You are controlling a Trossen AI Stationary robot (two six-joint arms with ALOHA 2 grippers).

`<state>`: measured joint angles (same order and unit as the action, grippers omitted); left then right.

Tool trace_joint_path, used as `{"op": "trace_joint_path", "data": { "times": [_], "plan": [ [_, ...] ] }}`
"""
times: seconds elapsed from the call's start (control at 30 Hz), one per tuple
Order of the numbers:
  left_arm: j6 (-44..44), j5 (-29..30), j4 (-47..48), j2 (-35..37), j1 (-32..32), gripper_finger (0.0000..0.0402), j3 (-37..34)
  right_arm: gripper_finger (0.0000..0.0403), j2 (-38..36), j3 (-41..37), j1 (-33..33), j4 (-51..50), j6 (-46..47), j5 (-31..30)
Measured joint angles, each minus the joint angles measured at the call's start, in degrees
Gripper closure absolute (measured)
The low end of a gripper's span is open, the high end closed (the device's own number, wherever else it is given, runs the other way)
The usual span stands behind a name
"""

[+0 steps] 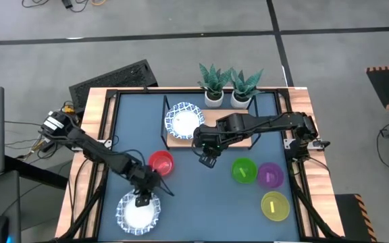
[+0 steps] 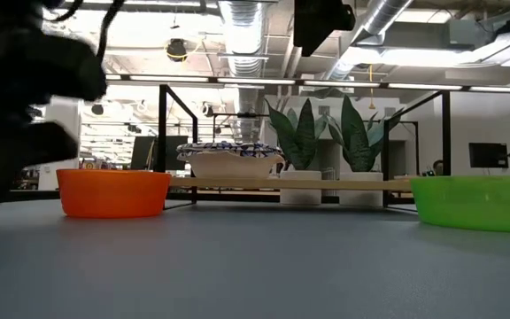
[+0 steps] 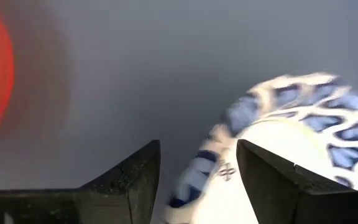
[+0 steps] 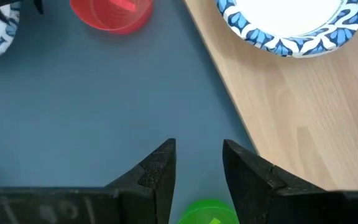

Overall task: Place and stack bowls onto a shelf
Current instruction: Stack the white and blue plate on top of the other white and blue plates on the shelf

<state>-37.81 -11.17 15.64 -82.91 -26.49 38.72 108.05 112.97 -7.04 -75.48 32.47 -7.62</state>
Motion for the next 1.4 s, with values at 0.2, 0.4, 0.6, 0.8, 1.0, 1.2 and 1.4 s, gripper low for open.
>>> {"op": "trace_joint_path", "data": {
  "times": [0.2,0.4,0.6,0.8,1.0,1.2,1.4],
  "plan": [
    [10.17,3.91,5.57,0.02,1.28,0.0205,4.38,0.0246,0.0,0.0,-0.65,0.06,0.02,0.02],
    [19.35,7.58,10.62,0.02,3.2,0.0205,9.62,0.0246,0.0,0.0,-1.41,-0.15,0.55,0.04],
    [16.28,10.84,25.79,0.57,5.16,0.0205,19.28,0.0246,0.0,0.0,-2.67,0.12,0.63,0.03],
    [-11.64,15.98,54.22,0.63,1.4,0.0205,27.98,0.0246,0.0,0.0,-3.84,0.31,1.97,-3.13],
    [-35.18,8.0,69.26,0.74,-9.58,0.0205,26.9,0.0246,0.0,0.0,-4.63,0.34,1.97,-4.35],
    [-48.17,1.76,64.11,0.32,-22.12,0.0205,24.66,0.0246,0.0,0.0,-5.36,0.29,1.99,-4.54],
    [-56.87,-3.0,56.34,0.28,-30.11,0.0205,21.4,0.0246,0.0,0.0,-6.15,0.31,2.01,-4.52]
  ]
}}
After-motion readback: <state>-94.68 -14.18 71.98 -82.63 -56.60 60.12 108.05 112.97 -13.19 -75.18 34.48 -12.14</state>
